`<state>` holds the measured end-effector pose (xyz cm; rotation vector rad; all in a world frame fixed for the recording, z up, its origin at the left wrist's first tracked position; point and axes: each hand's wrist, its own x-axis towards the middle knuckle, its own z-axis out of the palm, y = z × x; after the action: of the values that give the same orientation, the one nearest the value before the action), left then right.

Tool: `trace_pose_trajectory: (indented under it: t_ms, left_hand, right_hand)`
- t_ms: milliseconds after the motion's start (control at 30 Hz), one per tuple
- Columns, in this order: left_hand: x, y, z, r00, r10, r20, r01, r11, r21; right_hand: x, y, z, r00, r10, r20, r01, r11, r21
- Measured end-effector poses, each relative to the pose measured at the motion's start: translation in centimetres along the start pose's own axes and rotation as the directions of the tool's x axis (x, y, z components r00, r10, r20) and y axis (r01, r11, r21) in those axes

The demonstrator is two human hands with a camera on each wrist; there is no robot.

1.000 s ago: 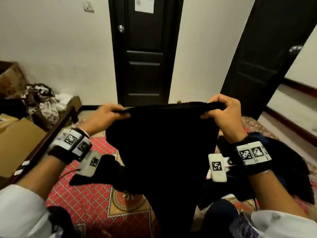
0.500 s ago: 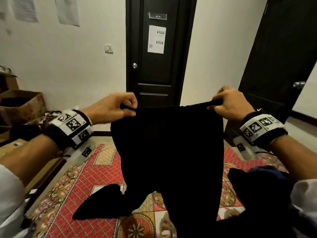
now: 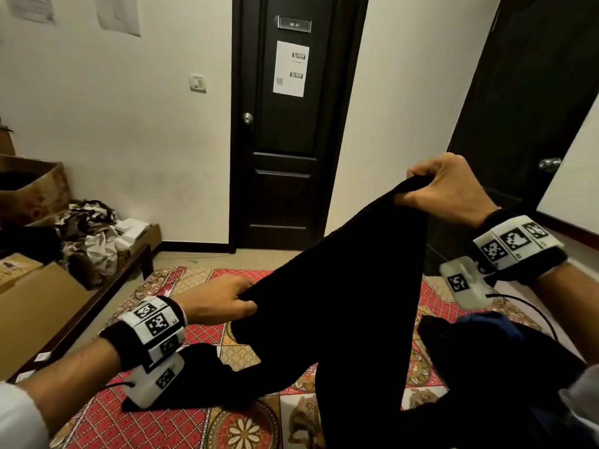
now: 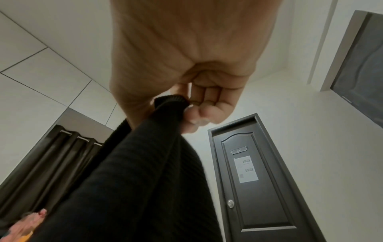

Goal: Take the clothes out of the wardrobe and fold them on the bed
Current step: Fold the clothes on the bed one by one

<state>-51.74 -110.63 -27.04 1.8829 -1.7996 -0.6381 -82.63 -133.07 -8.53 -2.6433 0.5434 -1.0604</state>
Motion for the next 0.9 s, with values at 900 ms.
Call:
trace_pose_trajectory:
  t_ms: [900]
  left_hand:
    - [-15.1,7.1,-45.3,-0.174,0.072,-0.982,0.281,0.96,0.02]
  right_hand:
    - [36.2,-22.8,7.4,0.913,-0.163,-0.375,0.024,0.937,-0.349]
